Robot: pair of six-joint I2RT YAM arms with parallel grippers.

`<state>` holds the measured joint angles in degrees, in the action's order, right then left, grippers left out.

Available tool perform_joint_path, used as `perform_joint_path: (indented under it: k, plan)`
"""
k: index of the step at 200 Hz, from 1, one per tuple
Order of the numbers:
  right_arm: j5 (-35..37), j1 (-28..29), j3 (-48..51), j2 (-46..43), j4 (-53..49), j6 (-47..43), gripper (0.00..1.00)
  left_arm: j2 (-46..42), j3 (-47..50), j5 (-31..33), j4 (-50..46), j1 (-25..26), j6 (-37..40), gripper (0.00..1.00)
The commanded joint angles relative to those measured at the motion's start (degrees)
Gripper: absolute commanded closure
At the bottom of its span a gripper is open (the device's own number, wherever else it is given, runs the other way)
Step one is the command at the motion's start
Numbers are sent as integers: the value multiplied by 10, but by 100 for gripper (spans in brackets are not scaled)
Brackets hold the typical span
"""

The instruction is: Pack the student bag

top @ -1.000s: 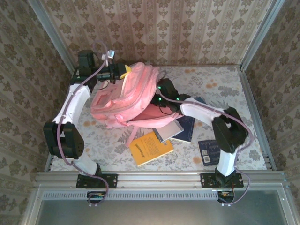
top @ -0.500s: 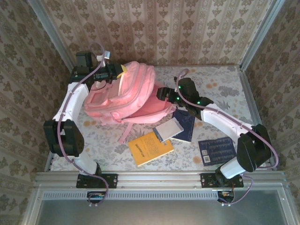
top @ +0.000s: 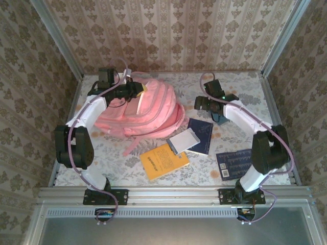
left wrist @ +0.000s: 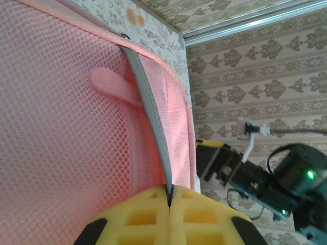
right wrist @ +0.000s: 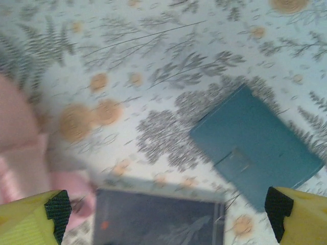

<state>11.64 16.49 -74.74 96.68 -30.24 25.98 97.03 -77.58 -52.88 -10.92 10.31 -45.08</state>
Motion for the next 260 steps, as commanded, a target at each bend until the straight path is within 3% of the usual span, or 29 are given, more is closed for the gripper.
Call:
perform_joint_path:
  k: [1, 27, 48, 66, 95, 218, 260]
  plan:
    - [53, -5, -96, 92, -116, -80, 0, -3, 2, -19, 52, -9, -25, 100]
    - [146, -2, -146, 159, -162, -130, 0, -7, 5, -19, 56, -16, -29, 100]
    - [163, -11, -165, 192, -178, -138, 0, -5, 8, -21, 64, -16, -36, 100]
    - [136, -29, -165, 200, -173, -131, 0, -4, 9, -23, 68, -17, -40, 100]
    - [10, -56, -163, 207, -161, -155, 0, -3, 11, -24, 72, -17, -41, 100]
    - [53, -75, -218, 289, -205, -165, 0, 4, 17, -33, 88, -21, -54, 100]
    - [15, -86, -218, 304, -208, -156, 0, 4, 16, -35, 88, -21, -55, 100]
